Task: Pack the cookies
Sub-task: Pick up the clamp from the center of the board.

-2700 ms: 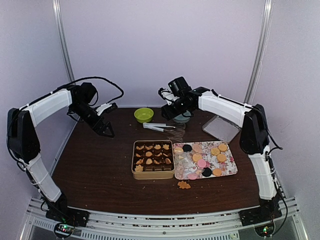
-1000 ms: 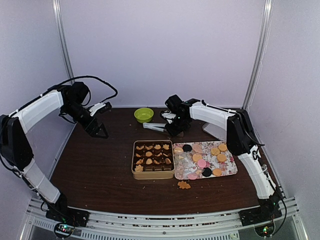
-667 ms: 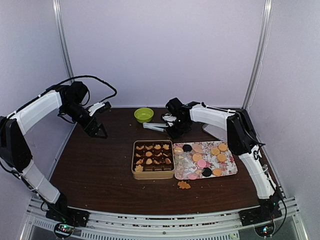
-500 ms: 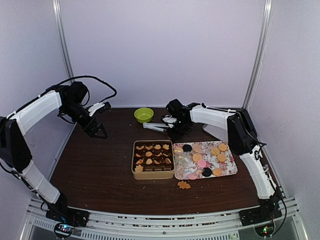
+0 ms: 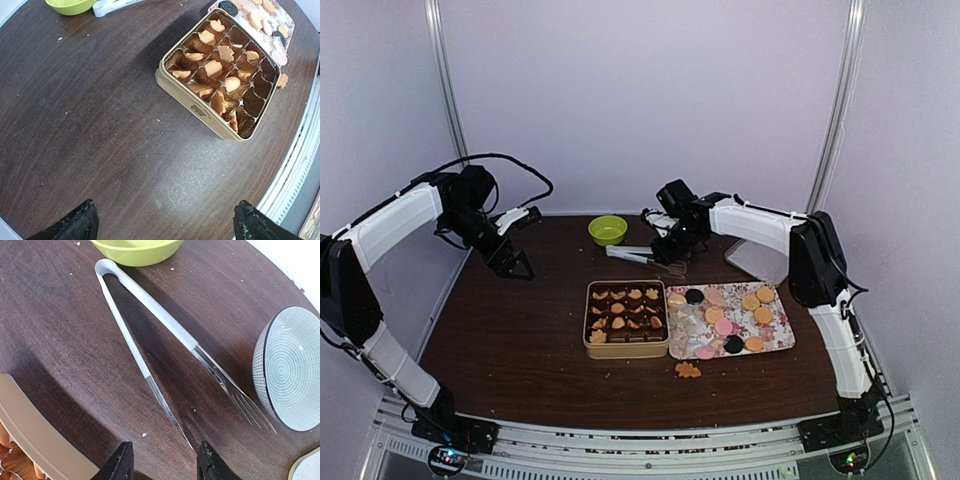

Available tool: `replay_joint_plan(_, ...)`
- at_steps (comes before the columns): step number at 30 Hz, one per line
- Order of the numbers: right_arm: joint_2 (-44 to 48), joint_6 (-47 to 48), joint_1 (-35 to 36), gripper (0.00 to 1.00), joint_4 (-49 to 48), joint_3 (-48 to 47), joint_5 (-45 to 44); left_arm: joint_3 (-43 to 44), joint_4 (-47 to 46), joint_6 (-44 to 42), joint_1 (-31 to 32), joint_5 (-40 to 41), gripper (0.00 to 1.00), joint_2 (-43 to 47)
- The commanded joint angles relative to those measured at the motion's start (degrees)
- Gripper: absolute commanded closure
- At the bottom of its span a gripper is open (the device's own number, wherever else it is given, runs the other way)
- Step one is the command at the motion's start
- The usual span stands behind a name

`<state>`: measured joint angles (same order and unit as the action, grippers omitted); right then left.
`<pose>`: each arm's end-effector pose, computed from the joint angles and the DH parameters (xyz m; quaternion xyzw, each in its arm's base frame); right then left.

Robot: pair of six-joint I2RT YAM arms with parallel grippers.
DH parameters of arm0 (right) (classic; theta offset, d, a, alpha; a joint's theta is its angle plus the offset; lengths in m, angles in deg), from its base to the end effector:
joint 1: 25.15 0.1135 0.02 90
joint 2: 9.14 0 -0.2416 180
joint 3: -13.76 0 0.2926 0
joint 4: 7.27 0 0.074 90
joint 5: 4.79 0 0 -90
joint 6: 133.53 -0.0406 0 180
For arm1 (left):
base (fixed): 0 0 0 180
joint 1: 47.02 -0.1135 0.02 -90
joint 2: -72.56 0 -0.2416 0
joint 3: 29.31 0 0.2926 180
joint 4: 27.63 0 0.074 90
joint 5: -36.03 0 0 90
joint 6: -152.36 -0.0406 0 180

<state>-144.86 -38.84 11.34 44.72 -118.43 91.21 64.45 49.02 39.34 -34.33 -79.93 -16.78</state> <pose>0.4395 0.3303 0.1699 -0.3499 0.8874 0.1292 0.2710 0.3304 -0.0926 0.2724 0.3282 0.9057 -0.2075 0.1699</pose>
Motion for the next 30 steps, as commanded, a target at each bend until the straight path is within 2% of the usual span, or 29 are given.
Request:
replay_joint_plan(1,1.1,-0.7,-1.5,0.57,0.5,-0.6,1.0,-0.7,0.2,-1.3,-0.4,-0.5,0.03,1.6)
replay_joint_plan(13,-0.9,0.6,-2.6,0.58,5.1,0.3,0.3,-0.3,0.2,-1.3,-0.4,-0.6,0.03,0.8)
replay_joint_plan(23,-3.6,1.1,-2.6,0.64,8.9,-1.8,1.8,-0.4,0.2,-1.4,-0.4,-0.4,0.03,1.0)
replay_joint_plan(26,-4.2,1.2,-2.7,0.68,10.1,-3.0,1.7,-0.3,0.2,-1.4,-0.4,-0.4,0.03,1.1)
replay_joint_plan(30,-4.3,1.0,-2.7,0.80,10.3,-3.3,1.6,-0.4,0.2,-1.4,-0.4,-0.5,0.03,1.1)
